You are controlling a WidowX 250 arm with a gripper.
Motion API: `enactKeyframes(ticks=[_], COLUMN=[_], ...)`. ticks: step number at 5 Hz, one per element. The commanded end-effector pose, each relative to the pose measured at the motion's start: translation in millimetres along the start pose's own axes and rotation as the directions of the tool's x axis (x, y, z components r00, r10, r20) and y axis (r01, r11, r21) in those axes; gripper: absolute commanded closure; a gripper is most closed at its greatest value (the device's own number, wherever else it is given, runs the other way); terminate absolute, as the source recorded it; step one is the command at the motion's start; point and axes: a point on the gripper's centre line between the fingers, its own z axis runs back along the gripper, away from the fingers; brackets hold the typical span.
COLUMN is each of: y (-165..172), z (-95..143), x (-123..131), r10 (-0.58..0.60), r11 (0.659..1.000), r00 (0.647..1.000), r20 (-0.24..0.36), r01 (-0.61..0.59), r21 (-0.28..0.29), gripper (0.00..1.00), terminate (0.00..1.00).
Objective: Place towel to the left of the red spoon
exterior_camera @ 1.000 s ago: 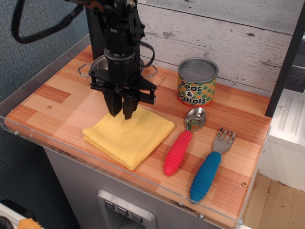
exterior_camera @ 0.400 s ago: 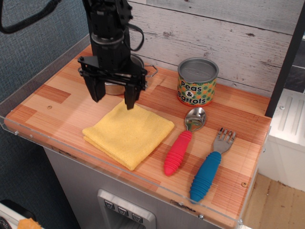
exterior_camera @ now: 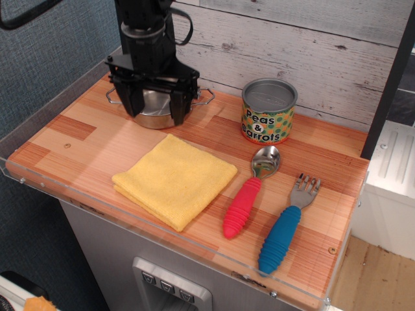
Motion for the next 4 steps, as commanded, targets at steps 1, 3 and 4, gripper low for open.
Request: enactKeyframes(ticks=[1, 3, 4], y=[-13, 4, 4], z=[33, 38, 38], x=[21, 27, 27], r10=[-0.005, 0.030, 0.030], r11=[1.000, 0.999, 0.999], r00=[0.995, 0.996, 0.996], r20=[0.102, 0.079, 0.079], r01=[0.007, -0.029, -0.029], r21=[-0.015, -0.023, -0.023], gripper=[0.00, 0.00, 0.00], terminate=[0.00, 0.00, 1.00])
